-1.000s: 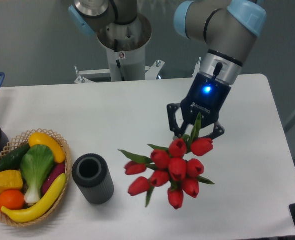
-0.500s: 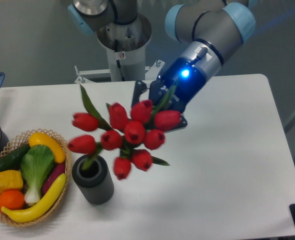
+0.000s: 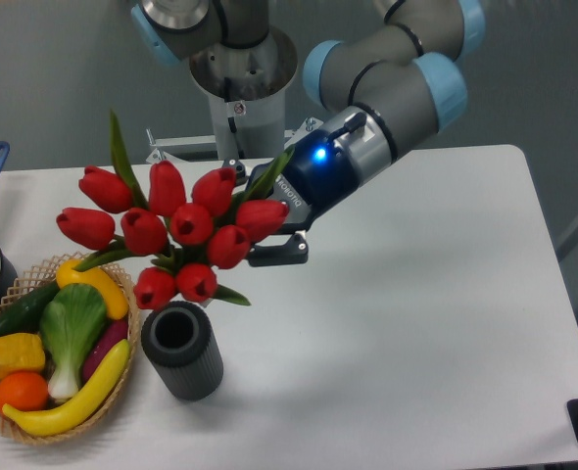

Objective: Insert the flowers into the vase
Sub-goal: 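Lower the tulip stems into the grey vase opening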

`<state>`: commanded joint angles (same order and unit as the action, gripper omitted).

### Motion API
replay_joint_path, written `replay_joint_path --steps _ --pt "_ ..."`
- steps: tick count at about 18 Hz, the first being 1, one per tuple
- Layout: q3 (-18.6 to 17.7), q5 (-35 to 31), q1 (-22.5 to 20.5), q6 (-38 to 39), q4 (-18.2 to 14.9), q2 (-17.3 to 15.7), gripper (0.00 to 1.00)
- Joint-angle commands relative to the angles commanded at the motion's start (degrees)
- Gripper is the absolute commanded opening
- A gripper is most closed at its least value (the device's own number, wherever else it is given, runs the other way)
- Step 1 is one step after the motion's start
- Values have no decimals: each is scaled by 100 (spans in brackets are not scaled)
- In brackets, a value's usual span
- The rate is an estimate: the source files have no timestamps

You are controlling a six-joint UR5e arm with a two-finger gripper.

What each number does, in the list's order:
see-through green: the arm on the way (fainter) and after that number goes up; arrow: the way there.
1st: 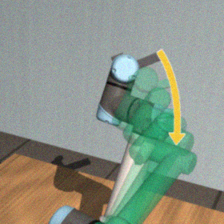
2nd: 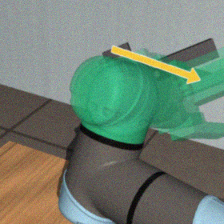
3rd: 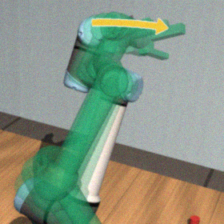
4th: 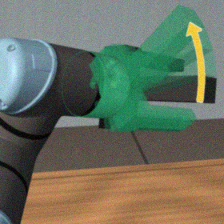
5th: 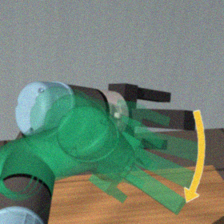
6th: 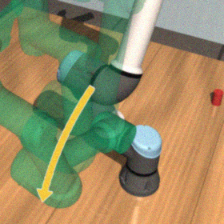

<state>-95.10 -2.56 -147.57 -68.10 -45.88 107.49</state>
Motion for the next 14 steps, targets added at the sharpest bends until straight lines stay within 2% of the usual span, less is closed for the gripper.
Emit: replay_joint_path --steps 4,9,14 --pt "88 36 158 -317 17 255 0" --pt "27 36 202 -362 26 326 0" --pt "-272 36 281 -608 35 334 0"
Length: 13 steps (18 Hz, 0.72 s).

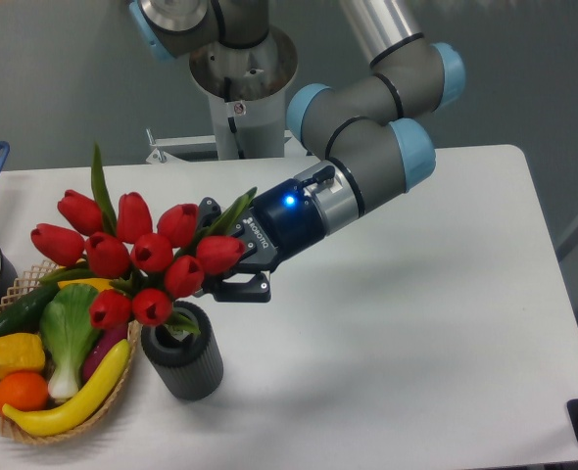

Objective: Insert the flowers into the vase
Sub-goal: 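Lower the tulip stems into the grey vase opening, then open the gripper to release the tulips in the vase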

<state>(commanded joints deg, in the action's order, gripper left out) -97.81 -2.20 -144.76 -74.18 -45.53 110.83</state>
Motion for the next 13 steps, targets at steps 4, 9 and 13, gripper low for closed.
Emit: replay_joint_path --steps 4,9,13 --pt "-115 0 9 -280 0 105 0" --pt "-378 -9 0 -632 0 193 3" --pt "-536 -18 -17 -870 0 290 4"
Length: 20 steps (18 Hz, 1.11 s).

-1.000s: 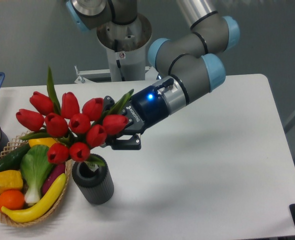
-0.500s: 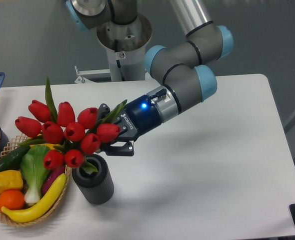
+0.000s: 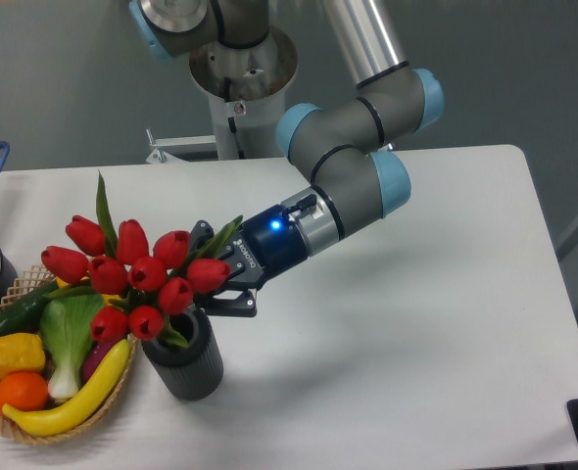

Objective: Insert the flowers into the vase
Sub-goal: 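Open the gripper to release the tulips in the vase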

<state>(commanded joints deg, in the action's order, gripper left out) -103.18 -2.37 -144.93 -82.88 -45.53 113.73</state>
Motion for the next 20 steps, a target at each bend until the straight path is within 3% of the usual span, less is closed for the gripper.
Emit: replay_joint_path --steps 11,20 --pt "-422 -53 -88 -686 0 193 16" --pt "-598 -141 -211 -695 0 211 69"
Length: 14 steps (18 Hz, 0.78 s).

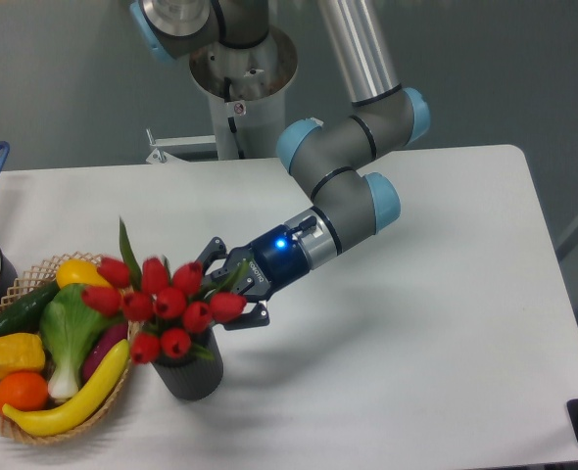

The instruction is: Insert the flowers into the vase

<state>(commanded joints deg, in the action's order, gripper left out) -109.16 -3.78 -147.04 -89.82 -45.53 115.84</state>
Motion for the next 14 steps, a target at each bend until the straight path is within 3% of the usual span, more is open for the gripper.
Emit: replay_joint_path --steps 2,4,5,11,14 --pt "-61 -9 -53 0 0 -9 78" --pt "-105 -9 -105 9 0 -26 96" --pt "-132 -9 -149 9 9 -35 100" --pt "-325 -35 -527 44 9 -325 100" --pt "-360 -771 -817 114 0 -632 100"
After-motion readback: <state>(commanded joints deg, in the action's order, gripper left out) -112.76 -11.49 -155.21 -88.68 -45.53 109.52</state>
